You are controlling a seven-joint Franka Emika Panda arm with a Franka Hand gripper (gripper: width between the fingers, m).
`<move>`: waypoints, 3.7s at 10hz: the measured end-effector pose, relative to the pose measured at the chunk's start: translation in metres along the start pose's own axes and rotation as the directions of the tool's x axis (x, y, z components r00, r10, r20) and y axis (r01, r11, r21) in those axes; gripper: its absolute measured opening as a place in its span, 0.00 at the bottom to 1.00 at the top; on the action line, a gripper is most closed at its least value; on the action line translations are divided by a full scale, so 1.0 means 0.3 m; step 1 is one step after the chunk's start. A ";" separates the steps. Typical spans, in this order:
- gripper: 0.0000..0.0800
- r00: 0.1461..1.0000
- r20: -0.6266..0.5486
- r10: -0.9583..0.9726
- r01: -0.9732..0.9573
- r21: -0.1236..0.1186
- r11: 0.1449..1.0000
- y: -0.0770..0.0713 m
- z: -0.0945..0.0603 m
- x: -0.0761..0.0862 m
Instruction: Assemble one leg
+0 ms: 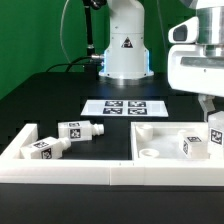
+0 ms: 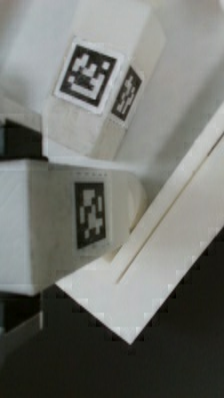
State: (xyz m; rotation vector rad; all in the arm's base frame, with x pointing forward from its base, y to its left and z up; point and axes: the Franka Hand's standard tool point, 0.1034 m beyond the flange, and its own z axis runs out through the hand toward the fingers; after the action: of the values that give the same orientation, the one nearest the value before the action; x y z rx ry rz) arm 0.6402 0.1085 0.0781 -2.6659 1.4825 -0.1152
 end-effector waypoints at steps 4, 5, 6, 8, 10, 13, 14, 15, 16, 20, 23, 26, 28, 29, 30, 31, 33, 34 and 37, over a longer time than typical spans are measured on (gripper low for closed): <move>0.76 0.995 0.002 -0.095 0.095 0.001 0.995 -0.001 0.001 -0.008; 0.76 0.981 -0.002 -0.193 0.193 -0.002 0.981 -0.002 0.000 -0.009; 0.80 0.967 -0.002 -0.254 0.254 0.001 0.967 -0.003 -0.002 -0.007; 0.81 0.949 -0.004 -0.315 0.315 0.003 0.949 -0.004 -0.003 -0.002; 0.81 0.852 -0.007 -0.524 0.524 -0.004 0.852 0.000 -0.001 0.006; 0.81 0.687 -0.005 -0.726 0.726 -0.011 0.687 0.004 0.003 0.008; 0.81 0.671 -0.004 -0.742 0.742 -0.012 0.671 0.004 0.003 0.008; 0.81 0.603 -0.004 -0.798 0.797 -0.016 0.603 0.006 0.003 0.012; 0.81 0.542 -0.003 -0.841 0.840 -0.020 0.541 0.007 0.003 0.015; 0.81 0.256 -0.003 -0.967 0.966 -0.036 0.256 -0.011 -0.003 0.008; 0.66 0.218 -0.002 -0.976 0.975 -0.038 0.218 -0.010 -0.002 0.011; 0.36 0.257 -0.004 -0.966 0.966 -0.037 0.257 -0.010 -0.003 0.010; 0.36 0.388 -0.009 -0.922 0.921 -0.034 0.388 -0.010 -0.002 0.010; 0.36 0.498 -0.015 -0.867 0.867 -0.029 0.498 -0.007 -0.002 0.014; 0.36 0.589 -0.027 -0.808 0.807 -0.022 0.589 -0.007 -0.002 0.017; 0.36 0.689 -0.030 -0.724 0.724 -0.018 0.690 -0.008 -0.002 0.017; 0.36 0.824 -0.031 -0.566 0.566 -0.008 0.824 -0.010 -0.001 0.011; 0.36 0.884 -0.029 -0.467 0.468 -0.003 0.884 -0.008 -0.001 0.013; 0.36 0.984 -0.023 -0.177 0.177 0.001 0.984 -0.002 0.000 0.012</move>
Offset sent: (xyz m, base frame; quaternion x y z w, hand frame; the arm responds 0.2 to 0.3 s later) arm -0.0082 0.0048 0.0020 -0.0041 -0.0060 -0.0642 0.9979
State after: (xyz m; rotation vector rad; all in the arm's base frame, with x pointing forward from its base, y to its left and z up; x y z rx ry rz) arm 0.6426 0.1057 0.0783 -2.7984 1.2474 -0.1601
